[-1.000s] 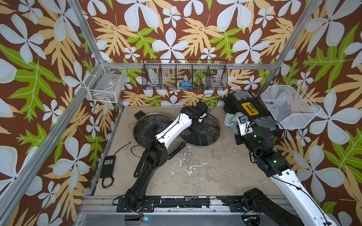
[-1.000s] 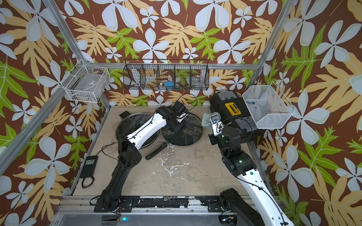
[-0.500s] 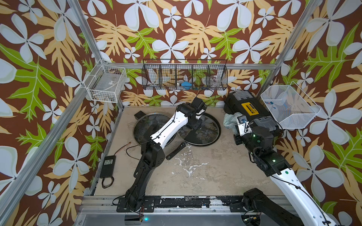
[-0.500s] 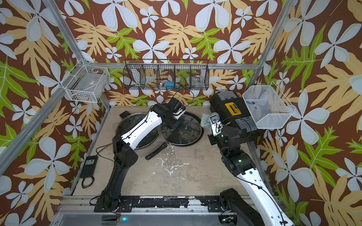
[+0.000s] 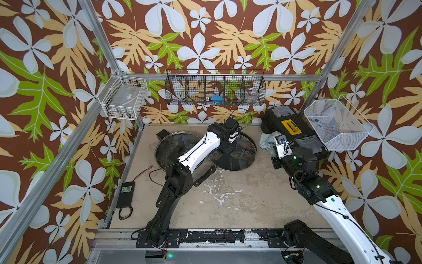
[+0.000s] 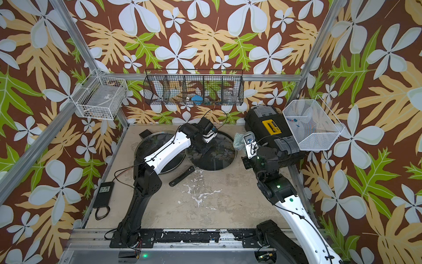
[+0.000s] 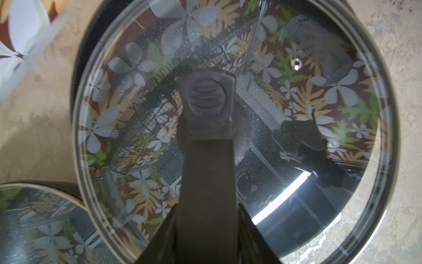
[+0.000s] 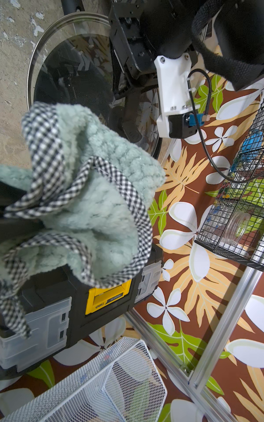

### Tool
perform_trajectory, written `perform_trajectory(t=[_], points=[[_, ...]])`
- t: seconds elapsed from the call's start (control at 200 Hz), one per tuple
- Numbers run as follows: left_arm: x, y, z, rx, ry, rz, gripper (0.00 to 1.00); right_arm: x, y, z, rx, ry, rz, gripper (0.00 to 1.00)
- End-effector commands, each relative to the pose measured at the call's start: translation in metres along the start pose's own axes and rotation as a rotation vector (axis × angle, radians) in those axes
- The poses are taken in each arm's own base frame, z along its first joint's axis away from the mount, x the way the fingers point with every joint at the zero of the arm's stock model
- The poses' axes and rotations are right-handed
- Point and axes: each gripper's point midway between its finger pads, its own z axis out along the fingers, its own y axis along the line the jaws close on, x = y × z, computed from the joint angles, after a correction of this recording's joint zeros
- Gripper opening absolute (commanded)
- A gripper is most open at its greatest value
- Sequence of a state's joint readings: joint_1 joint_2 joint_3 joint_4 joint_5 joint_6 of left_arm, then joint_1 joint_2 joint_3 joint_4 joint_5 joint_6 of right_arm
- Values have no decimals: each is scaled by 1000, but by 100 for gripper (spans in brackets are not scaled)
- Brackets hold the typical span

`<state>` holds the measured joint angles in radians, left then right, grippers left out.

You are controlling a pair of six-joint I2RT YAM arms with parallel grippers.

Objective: Wipe the pot lid with a cloth
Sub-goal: Pick up the pot lid from the cooking pot.

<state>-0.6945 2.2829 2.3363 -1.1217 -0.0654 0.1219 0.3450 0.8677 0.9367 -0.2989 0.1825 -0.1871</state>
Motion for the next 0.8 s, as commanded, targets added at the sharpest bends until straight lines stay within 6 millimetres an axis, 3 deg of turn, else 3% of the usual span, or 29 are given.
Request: perform_trajectory(t=[0.0, 0.175, 0.485, 0.796], points=[[11, 1, 2, -2, 57, 20, 50, -9, -3, -1, 10, -32, 15, 0], [6, 6, 7, -29, 57, 32, 59, -8, -4, -1, 16, -30, 16, 0], [-17, 5, 10, -70, -15, 117, 59, -12, -7, -1, 32, -31, 12, 0], [-22, 1, 20, -65, -33, 132, 50, -15, -8, 2, 38, -38, 20, 0]])
